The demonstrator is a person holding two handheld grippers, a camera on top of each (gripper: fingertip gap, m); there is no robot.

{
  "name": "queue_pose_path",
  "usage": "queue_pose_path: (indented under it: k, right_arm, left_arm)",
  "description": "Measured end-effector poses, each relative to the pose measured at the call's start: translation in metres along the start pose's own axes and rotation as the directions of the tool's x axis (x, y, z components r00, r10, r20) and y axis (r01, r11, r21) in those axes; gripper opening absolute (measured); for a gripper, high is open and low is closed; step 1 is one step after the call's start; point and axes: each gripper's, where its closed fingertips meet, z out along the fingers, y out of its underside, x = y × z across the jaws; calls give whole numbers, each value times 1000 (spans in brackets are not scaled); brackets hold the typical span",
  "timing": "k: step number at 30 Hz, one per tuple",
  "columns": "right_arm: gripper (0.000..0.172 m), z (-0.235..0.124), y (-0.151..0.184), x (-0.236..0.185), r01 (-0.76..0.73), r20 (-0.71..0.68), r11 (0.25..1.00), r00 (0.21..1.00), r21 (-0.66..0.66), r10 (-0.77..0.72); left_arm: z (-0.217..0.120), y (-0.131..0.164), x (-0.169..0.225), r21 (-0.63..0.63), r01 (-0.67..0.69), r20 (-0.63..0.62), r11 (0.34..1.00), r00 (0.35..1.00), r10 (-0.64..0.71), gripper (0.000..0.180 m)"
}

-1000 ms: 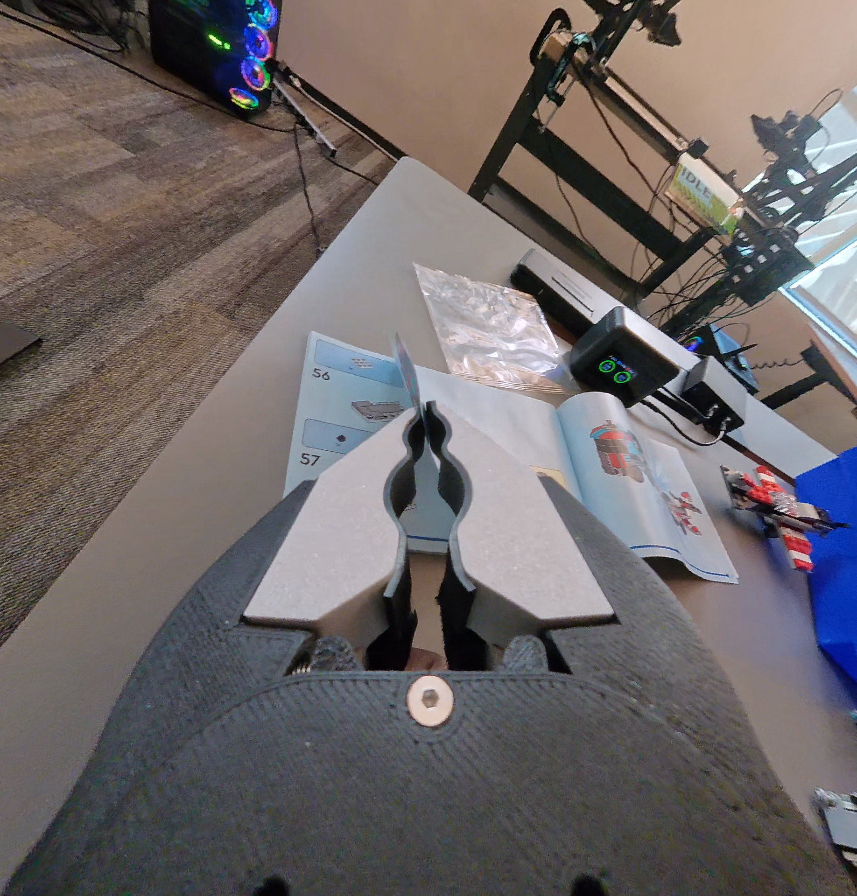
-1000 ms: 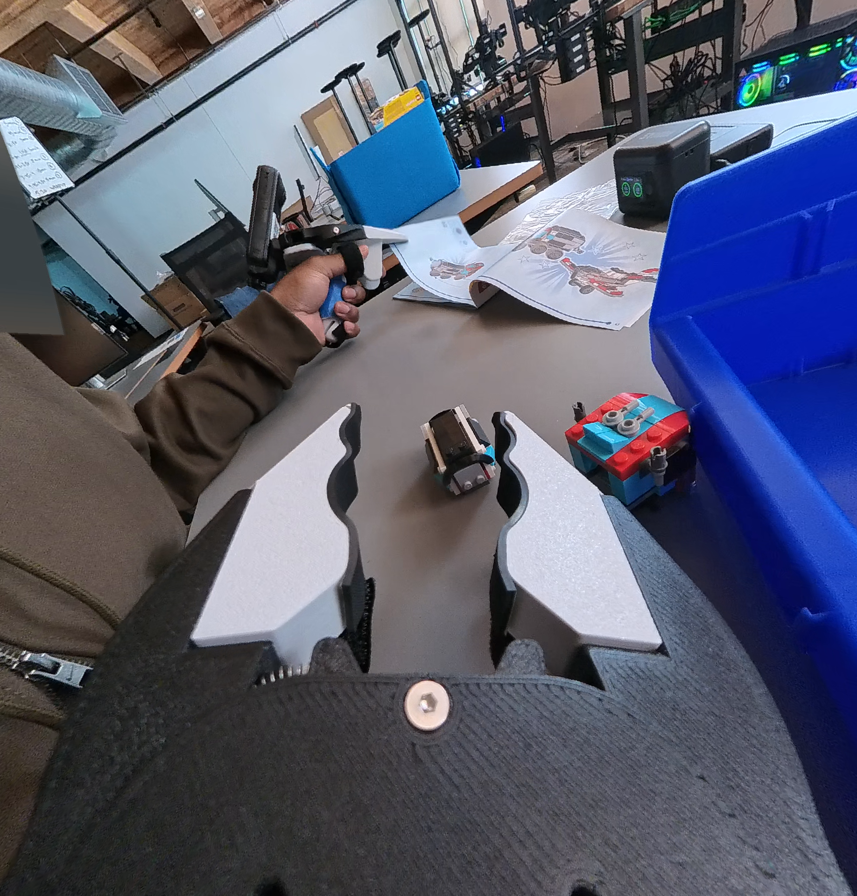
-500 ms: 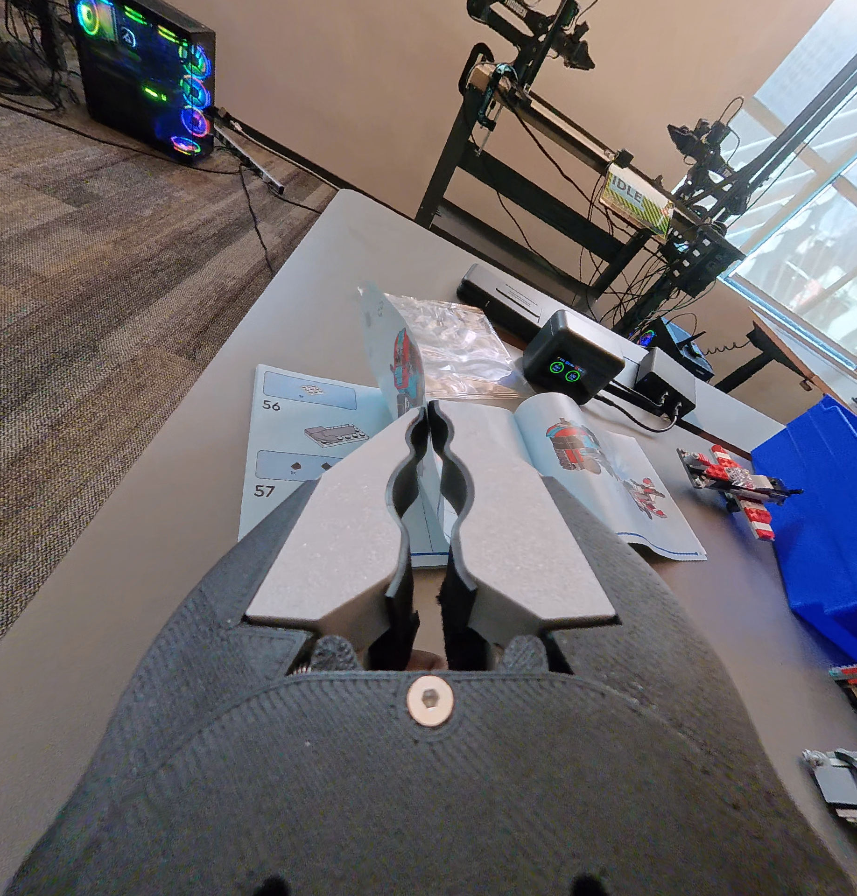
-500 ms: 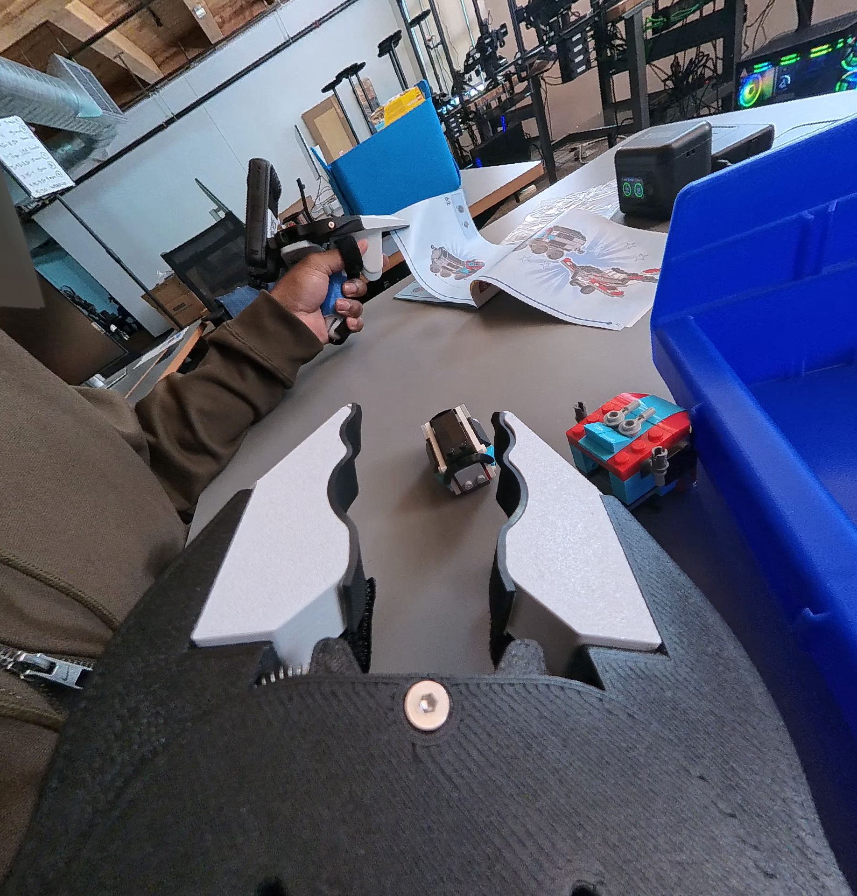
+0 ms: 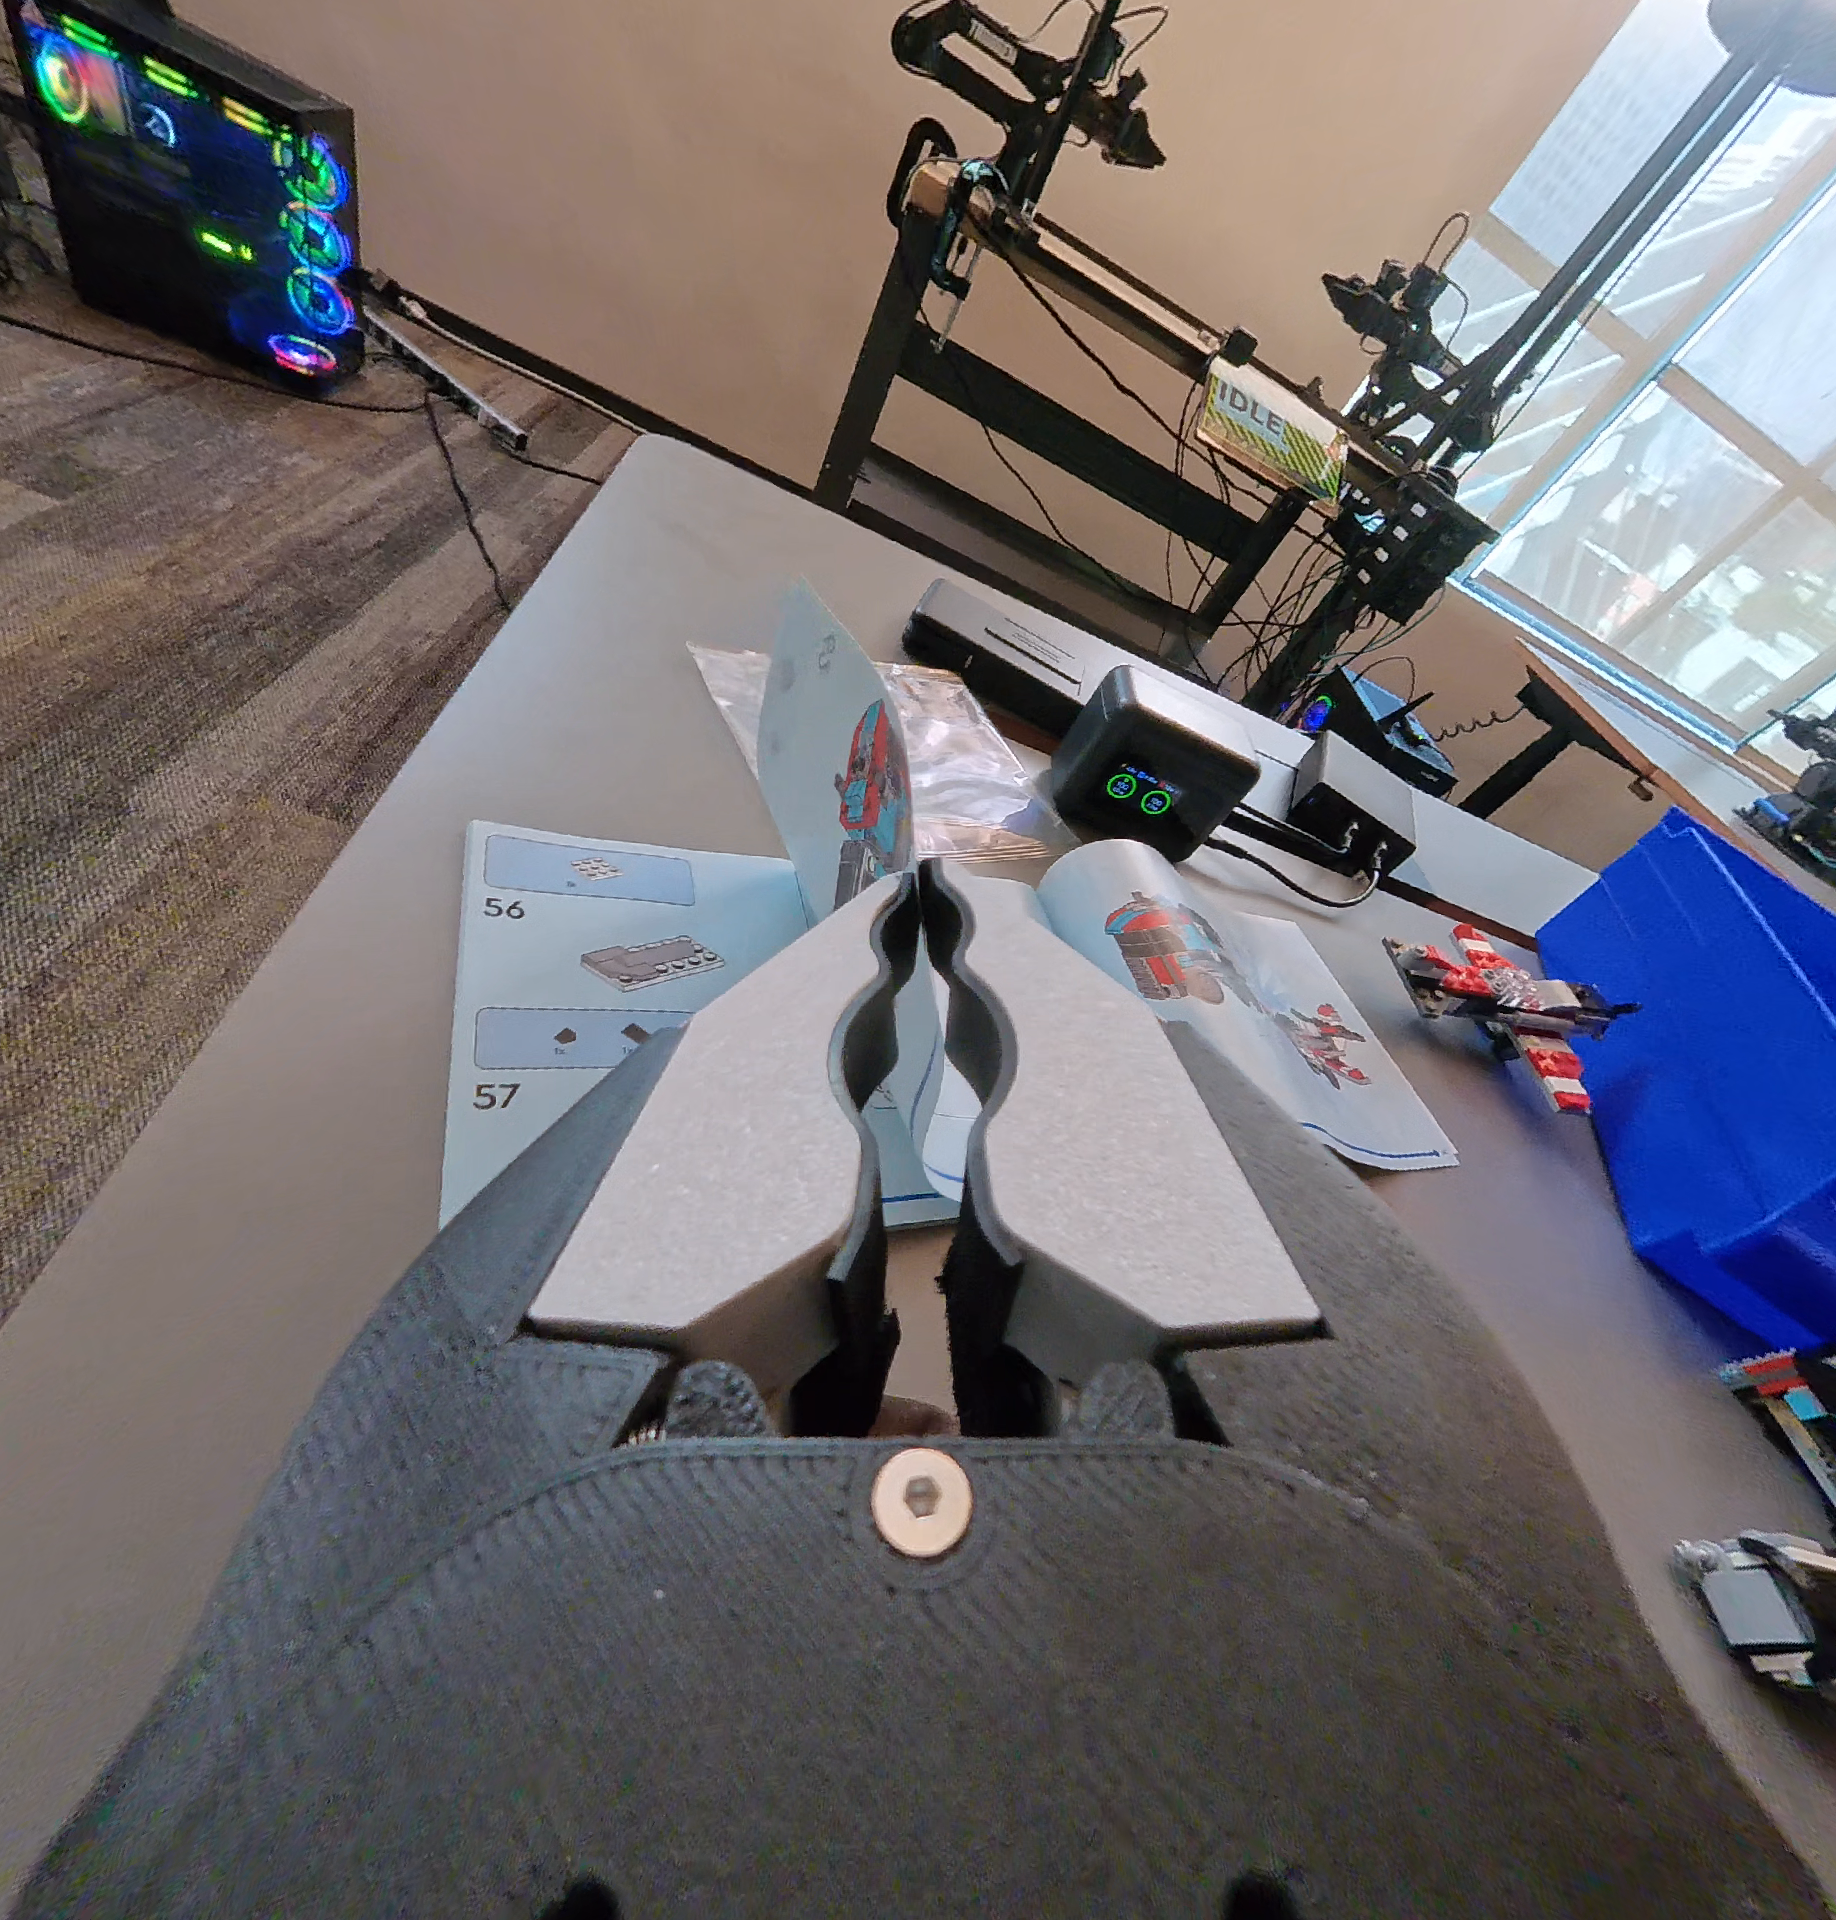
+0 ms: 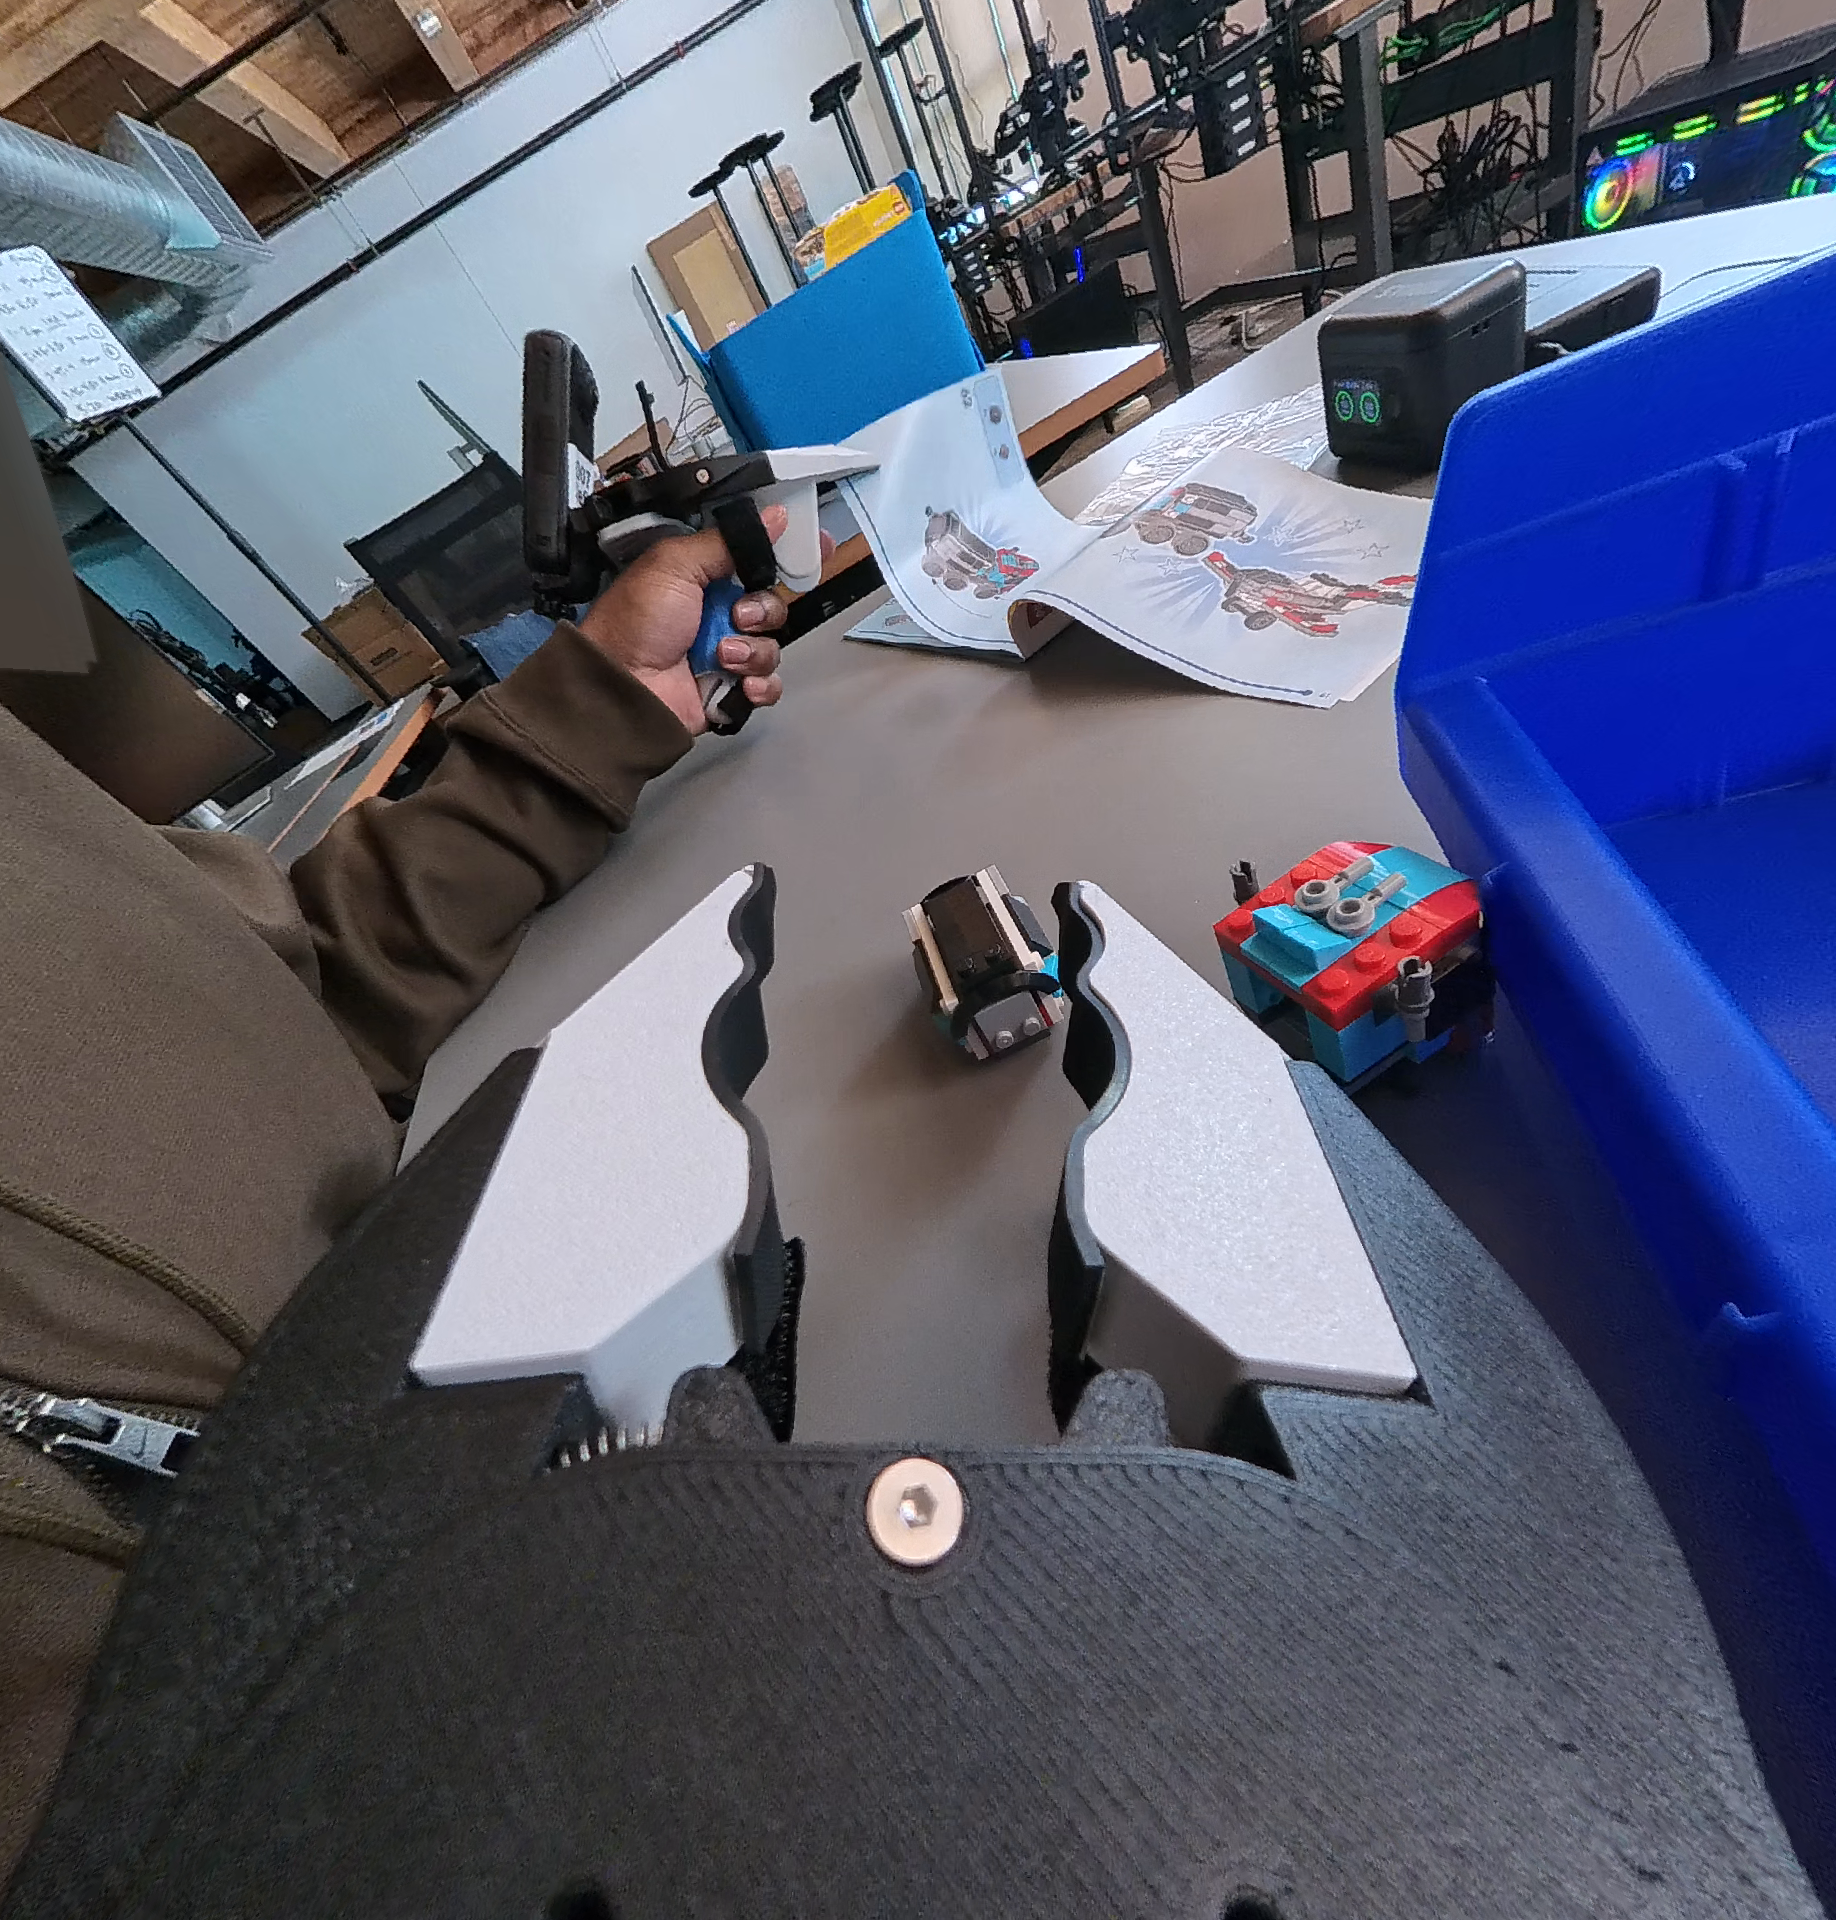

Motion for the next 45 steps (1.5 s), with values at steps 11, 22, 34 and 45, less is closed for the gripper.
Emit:
queue_pose_path:
  k: [11,22,34,45]
  right_arm:
    - [55,0,0,0,-1,1,1000,1000,0,1]
    - [55,0,0,0,-1,0,1000,1000,-1,1]
    - [55,0,0,0,0,0,1000,1000,0,0]
    - [55,0,0,0,-3,1,1000,1000,0,3]
  left_arm:
    - [1,1,15,-2,-175,2,985,985,175,1]
    - [12,26,56,-61,-721,25,690,690,723,1]
    - [23,50,82,-162,-983,114,81,63,991,1]
    - [27,59,91,-147,-989,114,12,-5,994,1]
